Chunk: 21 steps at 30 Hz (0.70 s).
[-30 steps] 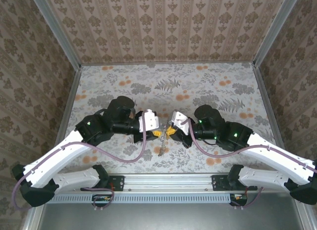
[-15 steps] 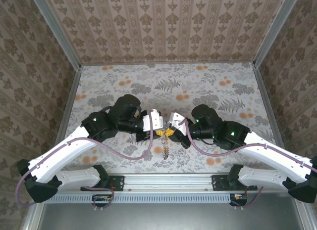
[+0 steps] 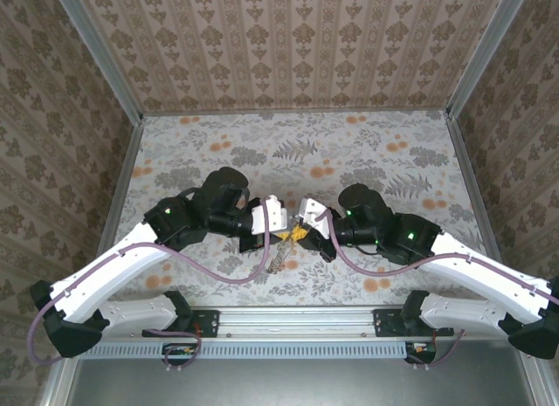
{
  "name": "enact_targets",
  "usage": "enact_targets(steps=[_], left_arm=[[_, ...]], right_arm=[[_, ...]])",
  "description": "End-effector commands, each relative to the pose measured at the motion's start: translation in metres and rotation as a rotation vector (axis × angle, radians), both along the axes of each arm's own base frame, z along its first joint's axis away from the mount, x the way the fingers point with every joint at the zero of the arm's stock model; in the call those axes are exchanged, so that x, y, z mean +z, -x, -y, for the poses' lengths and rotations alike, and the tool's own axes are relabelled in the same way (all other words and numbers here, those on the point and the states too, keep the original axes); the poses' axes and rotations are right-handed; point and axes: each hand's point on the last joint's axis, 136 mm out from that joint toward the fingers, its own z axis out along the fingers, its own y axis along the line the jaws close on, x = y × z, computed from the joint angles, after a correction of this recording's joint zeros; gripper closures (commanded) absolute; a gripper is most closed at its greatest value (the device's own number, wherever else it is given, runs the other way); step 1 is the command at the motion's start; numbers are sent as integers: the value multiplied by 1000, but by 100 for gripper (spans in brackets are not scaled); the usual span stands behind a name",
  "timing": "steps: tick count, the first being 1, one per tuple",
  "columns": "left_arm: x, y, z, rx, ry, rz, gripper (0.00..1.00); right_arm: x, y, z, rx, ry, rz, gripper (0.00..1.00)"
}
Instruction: Put the keys on the keyring
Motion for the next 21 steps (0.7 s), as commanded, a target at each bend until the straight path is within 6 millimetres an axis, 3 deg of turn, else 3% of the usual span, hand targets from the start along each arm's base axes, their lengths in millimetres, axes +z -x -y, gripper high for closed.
enact_targets(steps=[1,7,21], left_arm=[[15,14,0,-48,77,-4,100],[37,19,0,-64,258,-33,100],[59,22,-2,-84,507,-40,100]], right_arm=[[32,1,-3,15,-114,66,100],[27,6,-5,29,-148,44,80],[33,13,-6,73,-230,88,77]])
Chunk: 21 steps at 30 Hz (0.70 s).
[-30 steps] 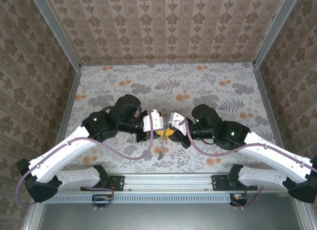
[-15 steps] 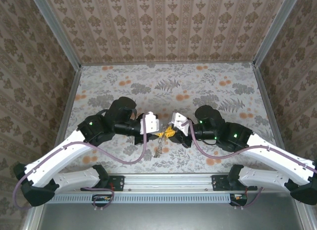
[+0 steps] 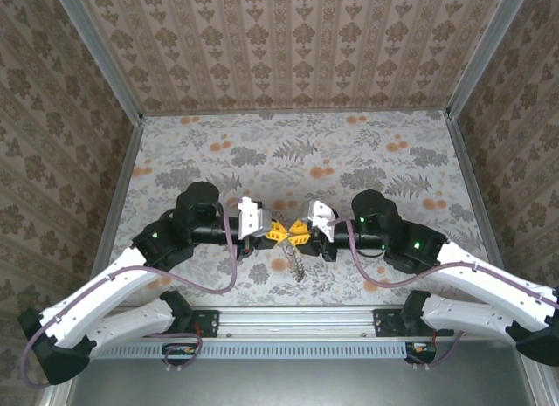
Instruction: Put the keys on the keyring
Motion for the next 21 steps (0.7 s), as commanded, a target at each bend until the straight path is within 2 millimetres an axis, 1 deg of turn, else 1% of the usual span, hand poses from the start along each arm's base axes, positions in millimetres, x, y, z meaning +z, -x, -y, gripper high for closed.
enact_targets(steps=[1,3,6,10,15,21], left_arm=[[35,6,1,-40,164,36,100],[35,6,1,-35,191,35,100],[35,2,1,-16,235,43,100],[35,-1,-1,8,269,49,100],[36,3,-3,-1,276,31,100],[41,5,-7,4,267,22,100]], right_arm=[[9,4,0,20,-53,21,77],[13,5,1,21,-72,37,78],[15,5,2,19,-88,50,84],[19,0,7,-22,-92,72,90],[27,-2,14,-52,-114,91,94],[28,-3,15,-58,-108,89,100]])
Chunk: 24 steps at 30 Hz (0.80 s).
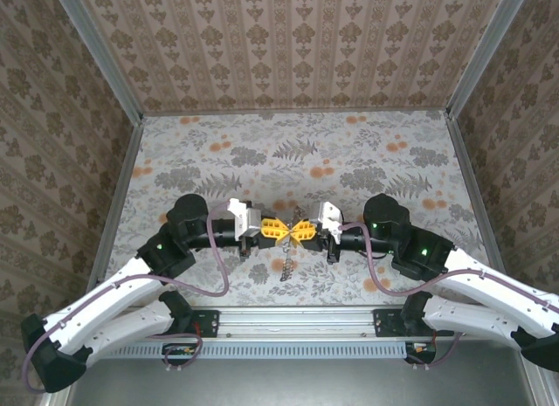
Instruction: Put the keys on the keyring
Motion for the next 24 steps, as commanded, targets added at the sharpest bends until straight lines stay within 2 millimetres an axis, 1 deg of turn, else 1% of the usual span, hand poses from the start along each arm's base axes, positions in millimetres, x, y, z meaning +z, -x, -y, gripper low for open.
enact_targets(steps=[1,4,7,10,13,15,19,24], left_arm=[[24,3,-8,11,34,23,100],[11,-9,-11,83,-103,37,100],[5,-14,-10,115,-228,76,88],[-4,-16,-6,122,-341,116,80],[-9,-16,-2,106,-394,140,70],[-10,-17,0,102,-410,149,66],[-11,-21,2,107,-415,166,64],[-15,-23,6,95,-433,164,65]], right_arm=[[10,-5,8,-46,-13,15,100],[13,-11,11,-76,28,27,100],[8,-18,11,-103,91,20,100],[5,-22,11,-119,123,15,100],[6,-23,10,-118,131,17,100],[7,-22,9,-109,134,20,100],[7,-17,7,-75,138,17,100],[3,-14,4,-54,150,1,100]])
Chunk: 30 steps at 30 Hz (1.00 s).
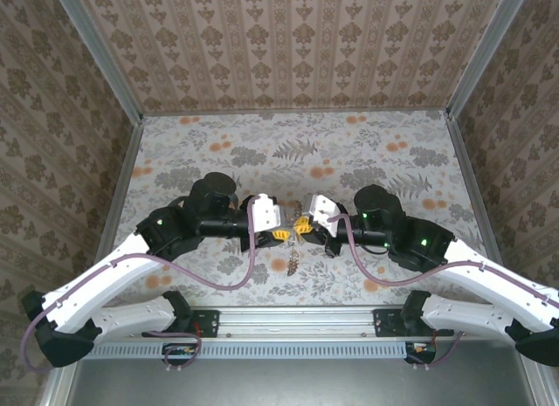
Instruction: Put the keys on the keyring
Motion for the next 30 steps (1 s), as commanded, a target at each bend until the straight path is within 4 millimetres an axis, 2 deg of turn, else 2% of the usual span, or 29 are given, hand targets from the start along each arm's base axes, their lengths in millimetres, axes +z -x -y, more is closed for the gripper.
enact_targets(steps=[1,5,7,8,10,11,14,17,19,22,25,30], left_arm=[[7,1,0,-21,-11,33,66],[6,2,2,-27,-12,27,69],[6,2,2,-32,-12,23,74],[6,3,3,-35,-10,23,77],[4,3,3,-40,-16,16,98],[3,4,3,-42,-20,14,100],[0,8,3,-61,-26,-2,100],[7,15,3,-93,23,-27,100],[16,16,0,-91,92,-35,100],[29,17,-5,-84,181,-37,100],[41,20,-9,-95,276,-30,100],[48,29,-10,-143,326,-42,100]], right_arm=[[13,3,-3,33,-13,20,100],[7,3,-6,39,12,5,100],[5,3,-7,43,21,2,100],[4,3,-7,40,25,2,100],[2,2,-7,38,37,4,100],[1,2,-7,37,38,5,100],[3,3,-7,35,34,14,100],[5,4,-5,34,17,32,100],[7,8,-4,48,-13,57,87],[8,16,-2,67,-45,84,76],[6,19,-2,79,-54,76,73],[9,21,-4,95,-79,85,73]])
